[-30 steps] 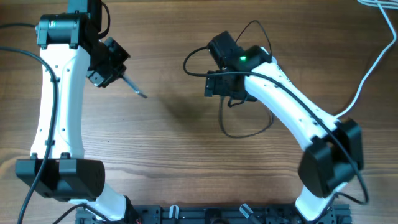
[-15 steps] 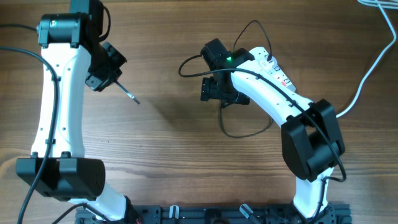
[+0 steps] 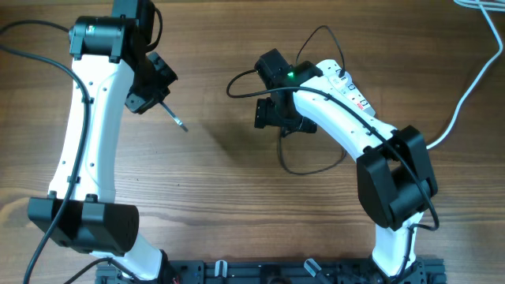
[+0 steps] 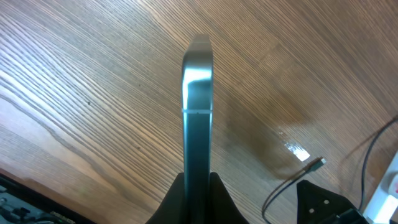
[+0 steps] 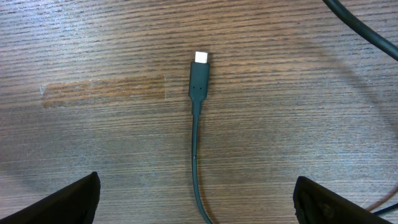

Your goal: Plug charger to phone and switch on socket

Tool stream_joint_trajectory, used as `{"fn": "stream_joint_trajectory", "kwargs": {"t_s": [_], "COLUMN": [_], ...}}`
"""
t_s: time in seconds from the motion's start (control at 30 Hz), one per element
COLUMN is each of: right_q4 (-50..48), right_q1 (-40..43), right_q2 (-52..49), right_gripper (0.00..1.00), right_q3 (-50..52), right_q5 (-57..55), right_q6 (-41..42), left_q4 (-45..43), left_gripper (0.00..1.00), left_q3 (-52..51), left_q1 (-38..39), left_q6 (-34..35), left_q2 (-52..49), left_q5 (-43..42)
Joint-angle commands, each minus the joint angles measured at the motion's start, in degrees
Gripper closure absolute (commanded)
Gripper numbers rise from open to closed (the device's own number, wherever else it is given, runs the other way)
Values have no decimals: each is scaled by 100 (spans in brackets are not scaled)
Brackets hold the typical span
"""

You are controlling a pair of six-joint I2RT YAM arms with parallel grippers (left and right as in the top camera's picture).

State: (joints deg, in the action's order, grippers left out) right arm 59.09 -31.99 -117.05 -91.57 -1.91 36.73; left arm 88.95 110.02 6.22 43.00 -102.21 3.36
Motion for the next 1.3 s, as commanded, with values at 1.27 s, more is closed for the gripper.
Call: {"fn": "stream_joint_trajectory", "kwargs": {"t_s": [1.27], "right_q4": [-800], "right_q1": [2], "right_q2": [-649], "right_gripper": [36], "right_q3": [22], "right_q5": [-299], "right_q6": [691], "left_q4": [46], "left_gripper": [96], "left_q3": [48], "left_q1": [0], "left_q6": [96], "left_q2": [17], "left_q5": [269]}}
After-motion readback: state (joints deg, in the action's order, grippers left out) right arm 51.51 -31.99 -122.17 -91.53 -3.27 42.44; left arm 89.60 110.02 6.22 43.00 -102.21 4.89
